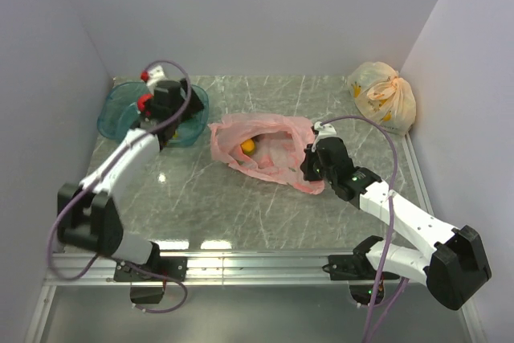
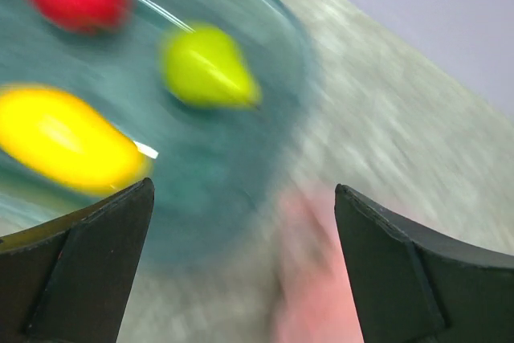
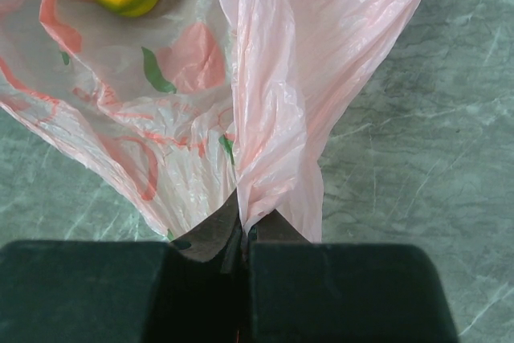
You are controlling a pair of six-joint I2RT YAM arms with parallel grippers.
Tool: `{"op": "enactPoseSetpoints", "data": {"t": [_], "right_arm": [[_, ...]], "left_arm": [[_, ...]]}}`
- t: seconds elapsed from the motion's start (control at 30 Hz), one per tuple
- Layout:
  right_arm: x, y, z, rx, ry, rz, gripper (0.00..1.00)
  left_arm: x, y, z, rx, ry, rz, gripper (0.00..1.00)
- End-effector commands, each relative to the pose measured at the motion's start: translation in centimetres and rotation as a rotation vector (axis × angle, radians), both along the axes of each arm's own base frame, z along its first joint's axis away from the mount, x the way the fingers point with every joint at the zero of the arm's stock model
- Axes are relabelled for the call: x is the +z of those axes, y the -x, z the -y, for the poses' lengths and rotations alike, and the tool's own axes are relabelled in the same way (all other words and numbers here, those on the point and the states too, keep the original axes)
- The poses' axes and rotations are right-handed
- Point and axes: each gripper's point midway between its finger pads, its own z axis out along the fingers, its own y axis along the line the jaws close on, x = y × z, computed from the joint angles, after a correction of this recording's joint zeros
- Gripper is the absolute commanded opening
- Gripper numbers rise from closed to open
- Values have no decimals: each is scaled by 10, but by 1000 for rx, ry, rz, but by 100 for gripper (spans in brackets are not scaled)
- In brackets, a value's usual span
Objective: Untie the knot of the plastic bag and take out the fruit
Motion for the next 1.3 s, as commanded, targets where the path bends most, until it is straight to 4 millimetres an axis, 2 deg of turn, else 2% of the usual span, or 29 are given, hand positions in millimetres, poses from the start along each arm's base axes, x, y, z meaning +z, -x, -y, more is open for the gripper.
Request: {"op": "enactPoseSetpoints", "data": {"t": [0.0, 0.03, 0.07, 0.1, 0.13, 0.17, 0.2, 0.23, 0.27, 0.3, 0.4, 0.43, 0.5, 0.53, 0.7, 0.73, 0.77, 0.8, 0.87, 0.9, 0.93, 1.03, 1.13, 1.27], "right_arm": [[16, -5, -1, -1, -17, 62, 0], [16, -5, -1, 0, -17, 63, 0], [17, -5, 0, -2, -17, 69, 0], [19, -5, 0, -3, -21, 70, 0], [18, -5, 0, -1, -20, 69, 0], [18, -4, -1, 2, -23, 69, 0], [18, -4, -1, 3, -25, 71, 0], [19, -4, -2, 5, -30, 74, 0], [18, -4, -1, 3, -27, 74, 0], [18, -4, -1, -1, -26, 73, 0], [16, -4, 0, -3, -24, 72, 0], [16, -4, 0, -4, -26, 70, 0], [16, -4, -1, -4, -25, 68, 0], [16, -3, -1, -3, -28, 69, 0], [18, -2, -1, 0, -41, 79, 0], [17, 0, -1, 2, -39, 76, 0], [16, 0, 0, -2, -42, 74, 0], [17, 1, 0, -1, -44, 76, 0], [14, 3, 1, -4, -46, 73, 0], [14, 3, 1, -4, -47, 74, 0], [14, 4, 1, -5, -49, 72, 0], [13, 4, 1, -2, -48, 70, 0], [13, 5, 1, -2, -49, 72, 0], [10, 5, 0, 3, -46, 64, 0]], "left_arm": [[37, 56, 62, -130, 14, 100, 99], [36, 68, 71, -148, 28, 104, 98], [21, 84, 77, -149, 49, 79, 98], [20, 102, 97, -190, 60, 87, 97], [34, 116, 98, -180, 71, 141, 96], [25, 129, 103, -189, 68, 151, 95], [29, 150, 130, -268, 71, 182, 92], [41, 162, 135, -287, 81, 233, 89], [45, 167, 137, -272, 69, 271, 86], [48, 180, 153, -328, 67, 280, 84], [49, 182, 184, -393, 74, 249, 84], [46, 176, 200, -406, 53, 227, 84], [36, 171, 215, -406, 26, 184, 84], [27, 162, 229, -406, 9, 167, 84], [2, 128, 262, -411, 20, 132, 86], [-10, 116, 270, -405, 9, 104, 86], [-18, 109, 271, -393, 3, 88, 86], [-39, 97, 269, -368, -31, 51, 86], [-48, 83, 270, -347, -42, 22, 86], [-67, 74, 265, -329, -65, -18, 86], [-68, 68, 266, -322, -60, -24, 86], [-92, 57, 249, -270, -100, -69, 87], [-105, 46, 226, -202, -105, -84, 87], [-116, 34, 212, -168, -124, -104, 87]]}}
